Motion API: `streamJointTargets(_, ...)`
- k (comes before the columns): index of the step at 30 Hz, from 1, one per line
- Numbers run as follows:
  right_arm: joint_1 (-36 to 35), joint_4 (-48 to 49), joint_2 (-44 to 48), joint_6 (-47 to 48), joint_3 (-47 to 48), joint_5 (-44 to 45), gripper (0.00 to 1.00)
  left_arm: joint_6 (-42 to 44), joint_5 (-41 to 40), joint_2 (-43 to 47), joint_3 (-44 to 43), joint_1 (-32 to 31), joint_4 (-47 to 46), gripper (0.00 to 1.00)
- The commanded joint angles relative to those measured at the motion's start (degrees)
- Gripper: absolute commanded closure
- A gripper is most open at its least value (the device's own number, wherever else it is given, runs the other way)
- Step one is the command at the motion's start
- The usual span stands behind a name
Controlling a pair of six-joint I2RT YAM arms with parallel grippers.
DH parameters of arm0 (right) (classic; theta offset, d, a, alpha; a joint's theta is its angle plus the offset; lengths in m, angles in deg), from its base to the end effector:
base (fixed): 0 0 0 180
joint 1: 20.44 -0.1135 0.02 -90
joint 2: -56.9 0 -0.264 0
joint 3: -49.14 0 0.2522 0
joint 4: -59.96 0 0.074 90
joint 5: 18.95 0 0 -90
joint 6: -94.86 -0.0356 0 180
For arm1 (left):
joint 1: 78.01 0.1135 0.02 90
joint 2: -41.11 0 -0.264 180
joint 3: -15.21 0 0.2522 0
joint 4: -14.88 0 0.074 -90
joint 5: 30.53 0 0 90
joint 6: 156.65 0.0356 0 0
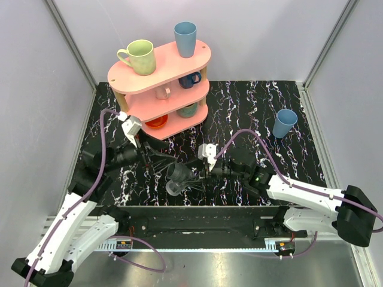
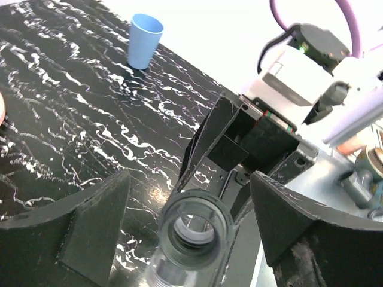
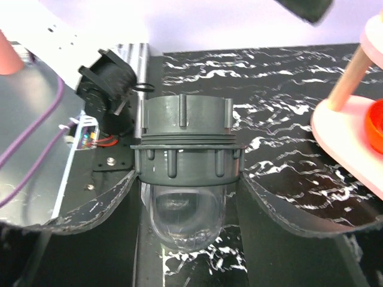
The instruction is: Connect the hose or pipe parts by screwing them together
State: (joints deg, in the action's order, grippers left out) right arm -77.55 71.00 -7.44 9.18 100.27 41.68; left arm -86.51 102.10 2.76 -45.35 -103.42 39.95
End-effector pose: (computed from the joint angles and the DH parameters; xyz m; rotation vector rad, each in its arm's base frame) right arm 0.1244 0.2246 0.2899 -1.2159 1.2211 1.1074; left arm 0.1220 -0.0846 0.3676 0.6868 1.6072 -1.1900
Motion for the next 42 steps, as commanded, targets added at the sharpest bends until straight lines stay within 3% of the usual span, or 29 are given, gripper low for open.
streamJointTargets(1, 0.32, 1.66, 2.55, 4.46, 0.08, 6.77, 1.0, -4.65, -11.15, -0.23, -6.01, 0.1, 11.0, 0.15)
streamJointTargets(6, -1.6, 4.19, 3.77, 13.24, -2.2, 16.51, 1.0, -14.32, -10.73, -1.12, -4.88, 0.1, 16.37, 0.12)
streamJointTargets(14, -13.29, 8.94, 0.09, 31.27, -2.65, 40.15, 1.0, -21.36, -12.05, 1.09, 1.01, 0.1, 12.16, 0.11)
streamJointTargets(22, -20.76, 17.03, -3.95, 37.51, -3.7, 49.3, 1.0, -21.19, -11.96, 0.2, 2.77, 0.1, 14.44, 0.1)
streamJointTargets(30, -21.74, 20.64, -6.15, 37.7, -4.05, 50.19, 1.0, -22.94, -12.58, 0.73, 5.58, 0.1, 13.92, 0.13)
streamJointTargets(34, -21.74, 20.99, -6.85, 36.82, -3.88, 50.37, 1.0, -27.06, -8.9, 2.4, 8.83, 0.1, 7.0, 0.33)
streamJointTargets(37, -21.74, 19.24, -7.21, 34.28, -2.56, 50.28, 1.0, -28.66, -8.88, 4.5, 11.29, 0.1, 3.56, 0.63)
streamJointTargets(38, -21.74, 18.54, -7.21, 33.4, -1.86, 49.67, 1.0, -28.4, -8.79, 5.29, 11.65, 0.1, 2.85, 0.8)
streamJointTargets(40, -21.65, 16.17, -7.29, 30.68, -0.98, 48.88, 1.0, -26.48, -8.27, 5.3, 11.91, 0.1, 1.7, 0.97)
streamJointTargets(42, -21.3, 13.28, -6.77, 28.3, 0.25, 46.08, 1.0, -24.45, -5.74, 4.78, 12.09, 0.1, 1.0, 1.0)
